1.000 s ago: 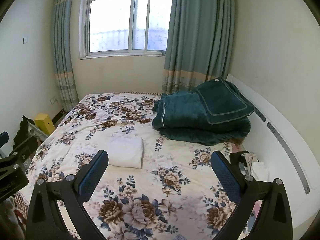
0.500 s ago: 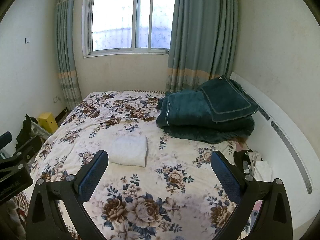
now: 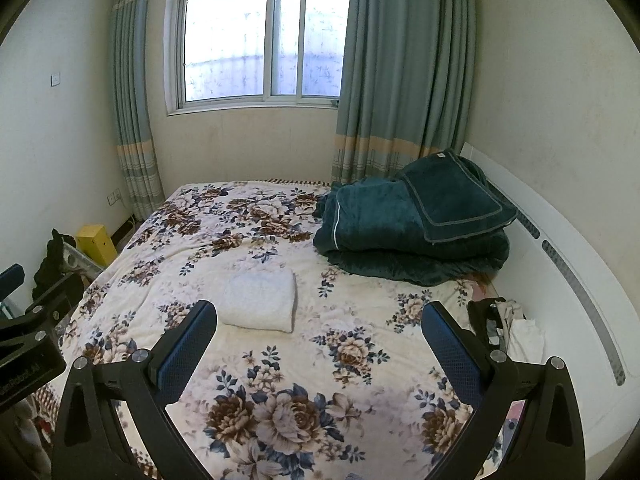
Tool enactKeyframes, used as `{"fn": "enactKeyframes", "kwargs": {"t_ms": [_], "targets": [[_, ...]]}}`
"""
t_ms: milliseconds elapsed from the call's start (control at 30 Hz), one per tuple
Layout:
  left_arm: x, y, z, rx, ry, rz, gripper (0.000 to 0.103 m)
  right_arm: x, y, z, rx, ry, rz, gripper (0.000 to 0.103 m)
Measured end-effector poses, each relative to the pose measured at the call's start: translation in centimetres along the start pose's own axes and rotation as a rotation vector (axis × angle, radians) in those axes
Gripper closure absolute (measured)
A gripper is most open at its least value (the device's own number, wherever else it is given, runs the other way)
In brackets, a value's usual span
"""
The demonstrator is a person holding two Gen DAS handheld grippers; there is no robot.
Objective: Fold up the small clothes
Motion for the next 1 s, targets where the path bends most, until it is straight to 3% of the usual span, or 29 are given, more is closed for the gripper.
{"fn": "enactKeyframes", "kwargs": {"t_ms": [1000], "targets": [[-0.1, 0.1, -0.3, -0.004, -0.012, -0.005, 0.0, 1.8, 1.9, -0.5, -0.011, 0.003, 0.008, 0.0]]}}
Point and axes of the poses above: each gripper's, at about its wrist camera, not at the fingertips, and z roughly the way its jaws point, y to its left, x to its underside, the point moved 8 cm from there along z, roughly the way its jaws point, and after that the axes turned 9 degrees about -z, right-handed, at the moved point
